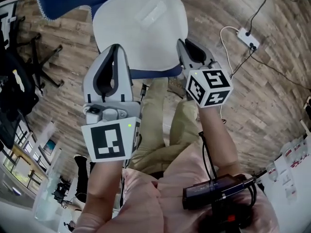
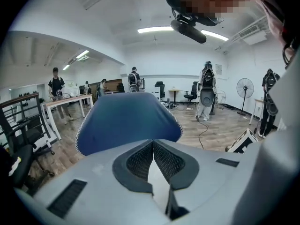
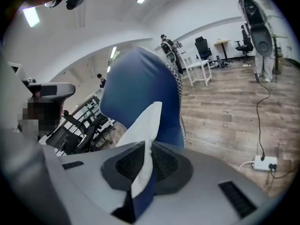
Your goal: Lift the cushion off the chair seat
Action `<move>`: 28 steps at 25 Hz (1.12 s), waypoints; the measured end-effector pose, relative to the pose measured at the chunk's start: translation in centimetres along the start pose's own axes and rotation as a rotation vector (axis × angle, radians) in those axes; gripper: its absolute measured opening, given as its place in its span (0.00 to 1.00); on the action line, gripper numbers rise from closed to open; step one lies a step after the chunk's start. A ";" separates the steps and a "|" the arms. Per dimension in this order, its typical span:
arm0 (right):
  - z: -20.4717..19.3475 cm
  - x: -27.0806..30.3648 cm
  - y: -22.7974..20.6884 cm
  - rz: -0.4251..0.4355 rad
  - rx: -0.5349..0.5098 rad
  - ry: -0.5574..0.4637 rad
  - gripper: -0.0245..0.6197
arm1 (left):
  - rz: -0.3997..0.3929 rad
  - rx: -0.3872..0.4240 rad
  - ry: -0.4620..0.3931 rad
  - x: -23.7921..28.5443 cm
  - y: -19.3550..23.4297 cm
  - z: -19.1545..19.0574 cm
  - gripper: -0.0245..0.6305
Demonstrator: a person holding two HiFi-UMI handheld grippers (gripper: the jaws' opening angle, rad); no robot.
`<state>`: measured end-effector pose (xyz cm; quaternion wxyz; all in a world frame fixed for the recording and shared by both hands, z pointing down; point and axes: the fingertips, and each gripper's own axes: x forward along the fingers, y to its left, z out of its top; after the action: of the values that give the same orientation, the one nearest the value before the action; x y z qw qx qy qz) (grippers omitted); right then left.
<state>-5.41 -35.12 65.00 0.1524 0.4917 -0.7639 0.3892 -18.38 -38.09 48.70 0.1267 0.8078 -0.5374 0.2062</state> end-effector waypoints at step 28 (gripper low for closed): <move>22.0 -27.8 19.2 0.199 -0.558 -0.358 0.09 | 0.217 -0.019 -0.509 -22.2 -6.8 23.8 0.06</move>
<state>-5.78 -29.86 25.03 0.1057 0.4147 -0.8997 0.0856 -14.94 -27.51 17.40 -0.0274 0.7701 -0.6373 0.0040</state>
